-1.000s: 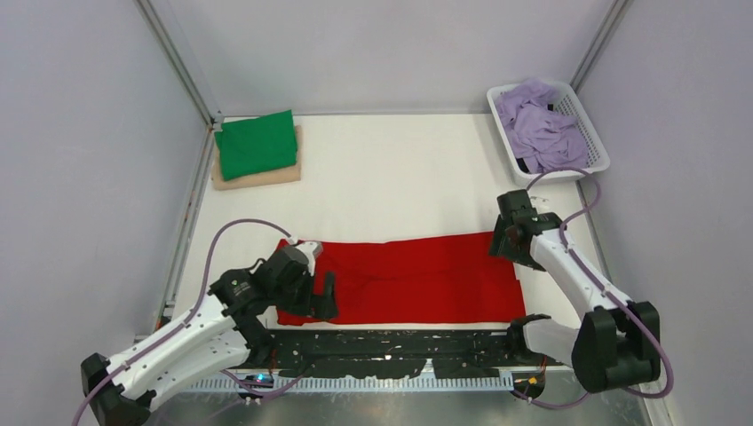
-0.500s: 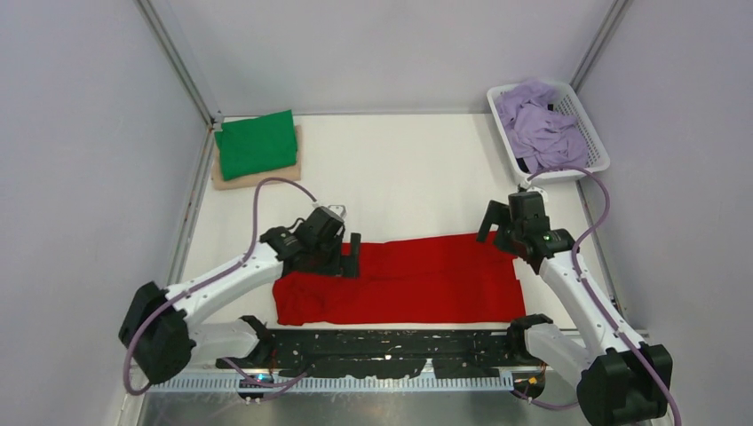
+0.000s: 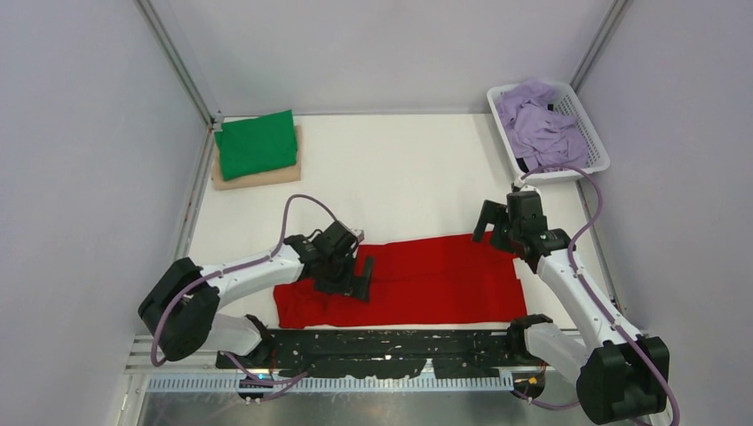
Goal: Fold and stack the t-shirts
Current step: Fold the other side of the tshirt into a rectangle, then rotate the tshirt 80 degrees
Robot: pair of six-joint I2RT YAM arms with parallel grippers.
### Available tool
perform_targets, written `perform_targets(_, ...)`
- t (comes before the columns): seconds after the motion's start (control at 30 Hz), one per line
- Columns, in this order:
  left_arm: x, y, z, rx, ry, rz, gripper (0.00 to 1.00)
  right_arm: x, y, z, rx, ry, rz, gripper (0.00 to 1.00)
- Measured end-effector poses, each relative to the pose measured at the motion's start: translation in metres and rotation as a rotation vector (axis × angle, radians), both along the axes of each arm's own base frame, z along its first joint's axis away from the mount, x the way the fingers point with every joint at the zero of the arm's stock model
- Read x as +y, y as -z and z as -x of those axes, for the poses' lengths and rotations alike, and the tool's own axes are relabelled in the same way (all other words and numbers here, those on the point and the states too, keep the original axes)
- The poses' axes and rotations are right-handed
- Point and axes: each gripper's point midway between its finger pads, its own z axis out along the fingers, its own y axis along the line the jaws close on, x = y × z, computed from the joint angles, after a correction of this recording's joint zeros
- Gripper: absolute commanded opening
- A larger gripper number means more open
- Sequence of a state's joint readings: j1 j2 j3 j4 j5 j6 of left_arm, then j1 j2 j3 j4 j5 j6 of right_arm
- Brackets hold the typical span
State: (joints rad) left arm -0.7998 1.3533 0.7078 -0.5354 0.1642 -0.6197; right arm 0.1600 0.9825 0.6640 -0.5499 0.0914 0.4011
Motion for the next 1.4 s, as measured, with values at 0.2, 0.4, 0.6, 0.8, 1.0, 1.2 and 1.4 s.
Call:
perform_targets(0.2,-0.011,-0.005,0.021,-0.021,0.092,0.02,1.0,0.001,0.0,-0.001,-0.004,-0.011,-0.003,0.95)
perform_targets(0.4,-0.012,-0.011,0.043,-0.069,0.179,-0.029,1.0,0.002,0.002,0.0,-0.001,-0.013,-0.004,0.95)
perform_targets(0.6,-0.026,-0.02,0.063,-0.099,0.282,-0.031,0.99,0.002,0.003,0.001,0.0,-0.018,-0.004,0.96)
perform_targets(0.8,-0.037,-0.021,0.085,-0.082,0.36,-0.043,1.0,0.003,0.003,0.0,-0.005,-0.026,-0.008,0.96)
perform_targets(1.0,-0.024,-0.024,0.086,-0.092,0.313,-0.083,0.99,0.005,0.0,0.002,-0.024,-0.041,-0.014,0.95)
perform_targets(1.2,-0.017,-0.058,0.048,-0.212,0.076,0.096,1.0,0.014,-0.005,-0.001,-0.059,-0.084,-0.052,0.95)
perform_targets(1.4,0.029,-0.009,-0.012,-0.114,-0.381,0.138,1.0,0.043,0.004,-0.003,-0.052,-0.19,-0.17,0.95)
